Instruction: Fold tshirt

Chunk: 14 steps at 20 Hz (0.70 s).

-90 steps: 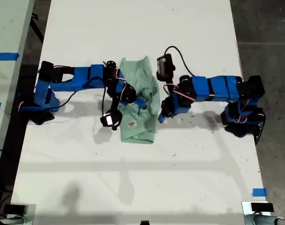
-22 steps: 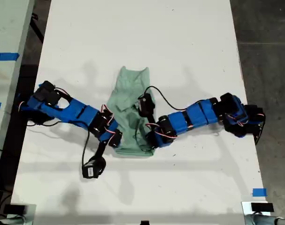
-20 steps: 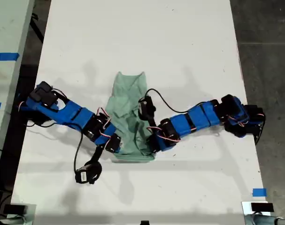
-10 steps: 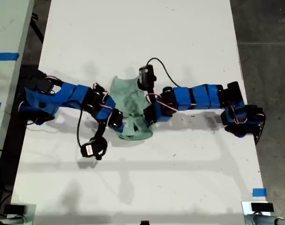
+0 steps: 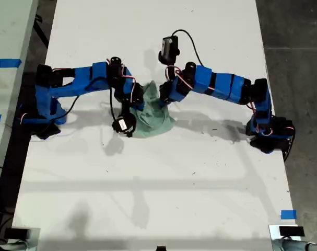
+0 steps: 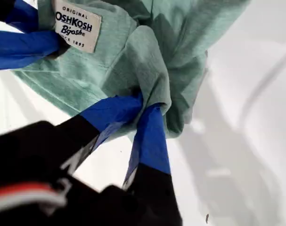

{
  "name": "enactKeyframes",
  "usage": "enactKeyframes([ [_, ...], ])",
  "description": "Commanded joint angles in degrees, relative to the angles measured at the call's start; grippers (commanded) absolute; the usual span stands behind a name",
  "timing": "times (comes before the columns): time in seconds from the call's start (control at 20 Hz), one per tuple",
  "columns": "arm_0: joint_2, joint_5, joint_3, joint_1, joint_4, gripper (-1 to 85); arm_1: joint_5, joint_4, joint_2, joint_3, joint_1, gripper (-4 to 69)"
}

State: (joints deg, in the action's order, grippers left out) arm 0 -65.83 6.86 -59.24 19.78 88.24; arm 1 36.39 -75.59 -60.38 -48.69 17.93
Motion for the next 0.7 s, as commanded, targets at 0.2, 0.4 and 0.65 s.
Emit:
enactKeyframes([
  [0.2,-17.4,0.9,-5.2,10.4,3.7,36.2,4.0,-3.5,-8.4,3.0,7.7,33.6],
  [0.4,-39.3,4.5,-23.9,23.6,0.4,36.2,5.7,-9.3,-17.8,-3.9,14.8,27.5],
  [0.65,-66.1,9.0,-51.9,34.4,-7.6,34.8,8.8,-9.6,-36.1,-24.5,23.2,24.4],
])
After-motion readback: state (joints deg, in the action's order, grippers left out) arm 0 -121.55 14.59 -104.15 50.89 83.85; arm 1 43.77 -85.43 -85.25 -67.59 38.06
